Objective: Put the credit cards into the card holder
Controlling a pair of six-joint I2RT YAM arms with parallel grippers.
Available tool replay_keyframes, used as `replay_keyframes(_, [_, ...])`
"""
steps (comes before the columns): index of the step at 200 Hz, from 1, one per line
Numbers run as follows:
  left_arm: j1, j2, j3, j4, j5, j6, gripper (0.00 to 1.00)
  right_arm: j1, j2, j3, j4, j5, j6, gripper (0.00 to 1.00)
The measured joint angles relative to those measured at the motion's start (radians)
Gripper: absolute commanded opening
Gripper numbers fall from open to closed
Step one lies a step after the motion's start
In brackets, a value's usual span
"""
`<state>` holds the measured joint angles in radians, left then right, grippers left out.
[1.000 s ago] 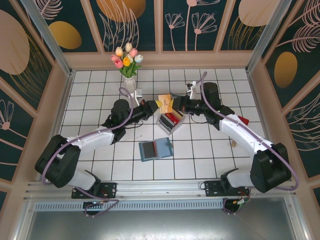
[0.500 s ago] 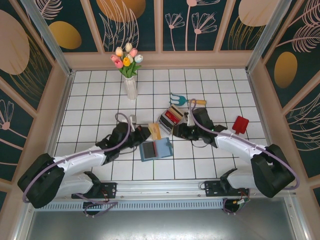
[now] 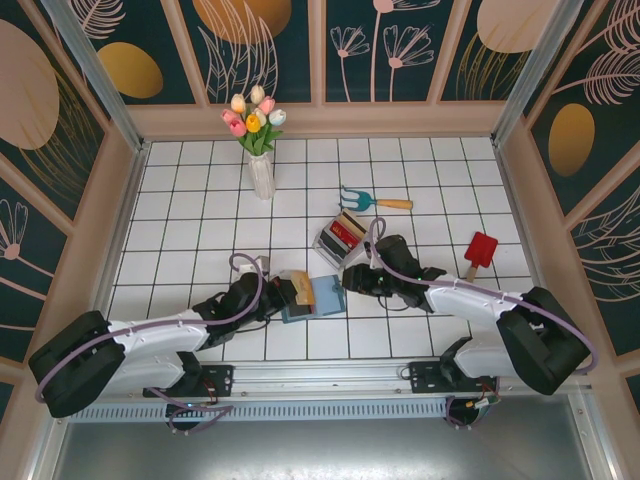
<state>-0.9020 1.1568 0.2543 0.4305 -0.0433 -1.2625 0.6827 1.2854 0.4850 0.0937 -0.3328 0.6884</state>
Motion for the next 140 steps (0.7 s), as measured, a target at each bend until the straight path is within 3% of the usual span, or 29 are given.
replay_keyframes(39, [0.0,0.051,-0.001,0.028,0.005,0.0,0.02,0.001,0.064,0.0,0.043,-0.009,0.003,0.35])
replay_keyframes(140, [-0.005,0.207,0.001,0.146,0.065,-0.015,0.06,0.021,0.151,-0.014,0.07,-0.035,0.006,0.17])
